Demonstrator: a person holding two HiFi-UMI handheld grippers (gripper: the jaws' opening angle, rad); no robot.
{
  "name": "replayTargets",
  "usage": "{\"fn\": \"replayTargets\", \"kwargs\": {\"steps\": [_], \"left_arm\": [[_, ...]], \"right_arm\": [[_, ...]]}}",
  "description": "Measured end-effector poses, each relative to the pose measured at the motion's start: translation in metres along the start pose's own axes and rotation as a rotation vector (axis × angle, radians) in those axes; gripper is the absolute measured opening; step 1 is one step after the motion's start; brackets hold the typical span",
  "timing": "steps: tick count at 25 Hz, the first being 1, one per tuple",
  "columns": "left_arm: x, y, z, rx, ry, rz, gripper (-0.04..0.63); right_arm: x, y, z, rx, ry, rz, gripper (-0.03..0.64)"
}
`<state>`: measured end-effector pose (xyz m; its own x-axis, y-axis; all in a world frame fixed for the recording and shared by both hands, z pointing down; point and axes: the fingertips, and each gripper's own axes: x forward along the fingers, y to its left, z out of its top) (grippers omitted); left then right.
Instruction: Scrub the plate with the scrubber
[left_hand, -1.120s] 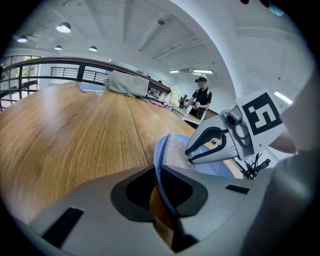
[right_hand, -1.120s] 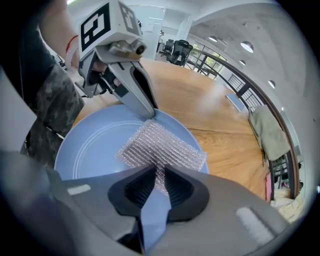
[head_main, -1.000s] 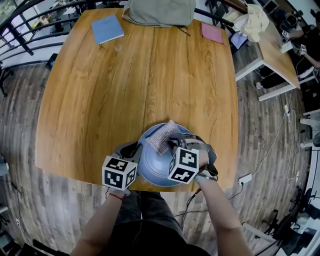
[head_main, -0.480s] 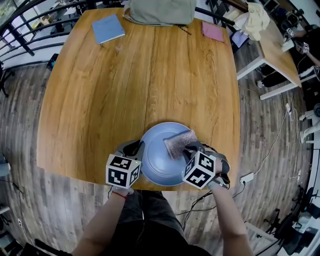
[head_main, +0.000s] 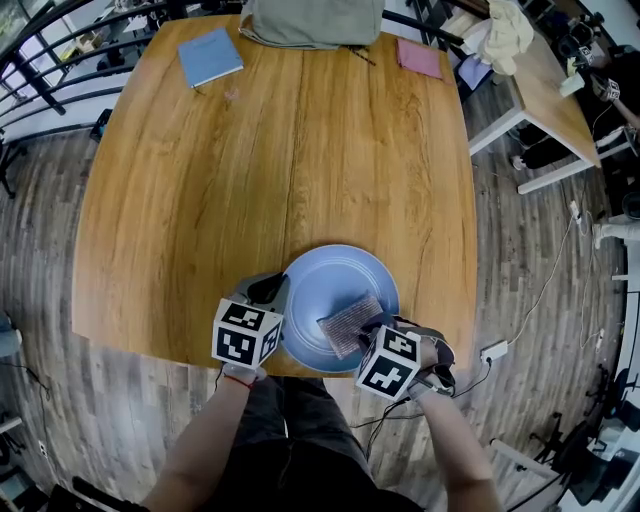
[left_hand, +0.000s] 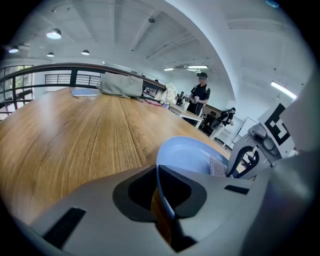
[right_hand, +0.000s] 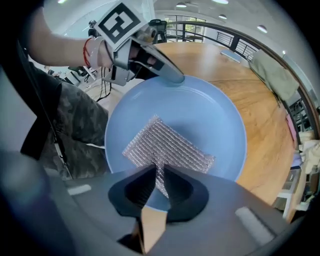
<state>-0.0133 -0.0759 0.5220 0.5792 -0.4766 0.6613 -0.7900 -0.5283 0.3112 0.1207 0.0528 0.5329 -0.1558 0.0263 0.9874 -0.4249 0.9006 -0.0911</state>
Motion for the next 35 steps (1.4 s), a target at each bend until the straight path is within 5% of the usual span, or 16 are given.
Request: {"fn": "replayTargets", "kwargs": {"steps": [8,16,25,35], "left_arm": [[0.002,0.002,0.0,-0.005,-0.009,0.005,0.012],[0.001,-0.001,0.001,-0.017,-0.015,0.0,0.011],[0.001,0.0,-0.001,-0.04,0.0,-0.038,0.011],[-0.002,0.008,-0.001,-0.066,0.011,-0.058,0.012]], "right_arm": [[0.01,0.034,0.02,-0.105,0.06,0.095,0.054],[0.012,0.042,0.054,-0.159,-0.008,0.145,0.051],[0.016,0.025,0.09,-0.179,-0.079,0.123,0.051],[0.017,-0.01,0.11,-0.248,-0.107,0.003,0.051]]}}
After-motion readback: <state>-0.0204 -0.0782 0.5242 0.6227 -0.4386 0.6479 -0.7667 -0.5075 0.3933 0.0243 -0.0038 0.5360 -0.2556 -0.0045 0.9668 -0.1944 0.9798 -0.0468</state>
